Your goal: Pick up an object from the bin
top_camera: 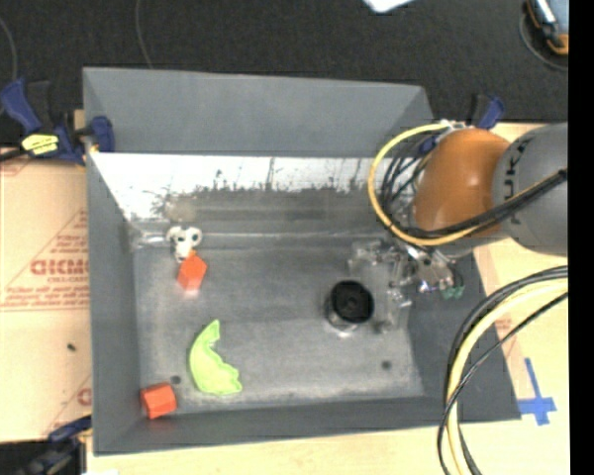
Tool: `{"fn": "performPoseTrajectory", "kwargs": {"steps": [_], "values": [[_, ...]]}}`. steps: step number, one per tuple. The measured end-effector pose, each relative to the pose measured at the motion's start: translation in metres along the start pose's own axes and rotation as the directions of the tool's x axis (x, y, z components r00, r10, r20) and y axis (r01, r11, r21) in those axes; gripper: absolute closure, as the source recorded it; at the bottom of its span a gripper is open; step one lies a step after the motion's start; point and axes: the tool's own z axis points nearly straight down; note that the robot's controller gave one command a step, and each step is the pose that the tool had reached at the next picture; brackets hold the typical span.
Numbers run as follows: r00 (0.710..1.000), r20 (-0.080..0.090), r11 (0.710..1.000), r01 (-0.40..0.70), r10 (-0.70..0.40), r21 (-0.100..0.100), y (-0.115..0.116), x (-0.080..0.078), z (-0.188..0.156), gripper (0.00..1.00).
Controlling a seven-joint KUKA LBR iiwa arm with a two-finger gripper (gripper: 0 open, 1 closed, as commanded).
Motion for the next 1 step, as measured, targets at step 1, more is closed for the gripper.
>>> {"fn": "performPoseTrajectory", "kwargs": {"steps": [1], "values": [[0.918,0.000,0.918,-0.396,0.396,-0.002,0.0069,0.0118,0.0067,0.00]]}}
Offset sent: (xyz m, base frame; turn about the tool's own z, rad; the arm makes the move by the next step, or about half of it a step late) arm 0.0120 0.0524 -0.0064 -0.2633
